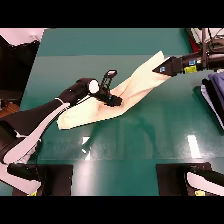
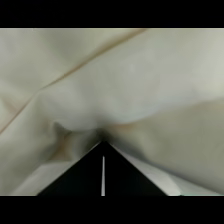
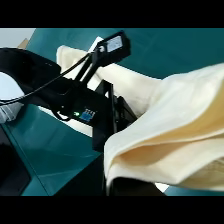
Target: Fold the shirts.
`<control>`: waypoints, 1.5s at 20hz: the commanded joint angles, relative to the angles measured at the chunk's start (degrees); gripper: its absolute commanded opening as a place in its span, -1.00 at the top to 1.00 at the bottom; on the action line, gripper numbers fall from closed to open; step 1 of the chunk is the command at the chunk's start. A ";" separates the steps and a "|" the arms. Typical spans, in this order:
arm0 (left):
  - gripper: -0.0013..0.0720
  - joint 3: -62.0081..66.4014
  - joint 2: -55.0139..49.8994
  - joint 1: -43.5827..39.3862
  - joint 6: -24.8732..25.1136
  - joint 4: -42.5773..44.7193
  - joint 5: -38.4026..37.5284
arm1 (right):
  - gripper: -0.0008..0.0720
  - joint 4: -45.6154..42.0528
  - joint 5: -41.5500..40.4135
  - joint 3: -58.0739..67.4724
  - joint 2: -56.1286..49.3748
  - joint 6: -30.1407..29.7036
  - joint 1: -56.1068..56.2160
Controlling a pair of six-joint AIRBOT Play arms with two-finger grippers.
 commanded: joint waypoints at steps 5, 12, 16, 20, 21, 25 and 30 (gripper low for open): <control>0.88 1.64 4.22 5.09 0.17 3.02 -7.74 | 0.95 0.26 -2.03 1.03 -0.70 1.70 7.85; 0.88 1.64 26.84 17.27 0.17 18.27 -15.45 | 0.95 0.35 -8.02 2.25 -7.21 2.29 20.65; 0.88 1.64 37.27 24.11 0.17 25.16 -21.79 | 0.95 0.28 -9.77 12.24 -16.24 2.29 28.92; 0.88 1.66 42.38 27.02 0.74 29.09 -27.30 | 0.95 0.24 -15.04 21.31 -25.64 2.56 35.23; 0.88 1.77 42.69 27.02 1.51 29.44 -28.89 | 0.95 0.22 -15.93 23.69 -28.11 2.56 36.68; 0.88 1.77 42.71 27.02 2.12 29.42 -32.94 | 0.95 0.15 -19.61 30.42 -36.61 2.56 41.29; 0.88 1.75 42.71 27.02 2.08 29.24 -33.16 | 0.91 0.50 -23.98 33.57 -44.06 2.56 45.53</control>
